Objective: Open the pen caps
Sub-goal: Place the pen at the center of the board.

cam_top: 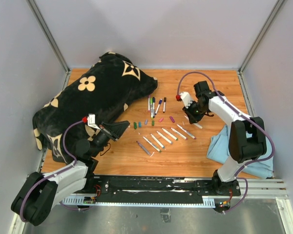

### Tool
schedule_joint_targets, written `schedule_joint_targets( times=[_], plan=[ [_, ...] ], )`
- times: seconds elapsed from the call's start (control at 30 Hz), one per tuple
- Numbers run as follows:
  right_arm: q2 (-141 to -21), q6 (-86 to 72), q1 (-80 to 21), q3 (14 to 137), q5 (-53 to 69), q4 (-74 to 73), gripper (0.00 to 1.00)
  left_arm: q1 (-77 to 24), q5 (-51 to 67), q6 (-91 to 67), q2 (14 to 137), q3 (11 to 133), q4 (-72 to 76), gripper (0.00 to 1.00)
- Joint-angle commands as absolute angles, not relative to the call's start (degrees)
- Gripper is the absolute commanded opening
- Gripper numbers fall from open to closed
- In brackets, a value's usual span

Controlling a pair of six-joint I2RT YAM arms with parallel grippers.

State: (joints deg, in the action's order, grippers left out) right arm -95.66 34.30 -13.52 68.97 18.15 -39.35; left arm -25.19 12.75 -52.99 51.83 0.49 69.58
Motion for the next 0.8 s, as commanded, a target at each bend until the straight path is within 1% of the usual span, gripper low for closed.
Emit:
schedule_joint_targets(
  times=[0.0, 0.77],
  plan=[
    [-97.2, 34.4, -12.3, 71.0, 16.3, -41.3, 0.08, -24.8, 13.8, -53.3, 53.2, -0.9, 73.5, 0.00],
    [-100.9, 33.7, -11.0, 71.8, 14.0, -41.6, 0.11, -24.8, 14.3, -53.5, 53.9, -0.8, 73.8, 0.00]
  ],
)
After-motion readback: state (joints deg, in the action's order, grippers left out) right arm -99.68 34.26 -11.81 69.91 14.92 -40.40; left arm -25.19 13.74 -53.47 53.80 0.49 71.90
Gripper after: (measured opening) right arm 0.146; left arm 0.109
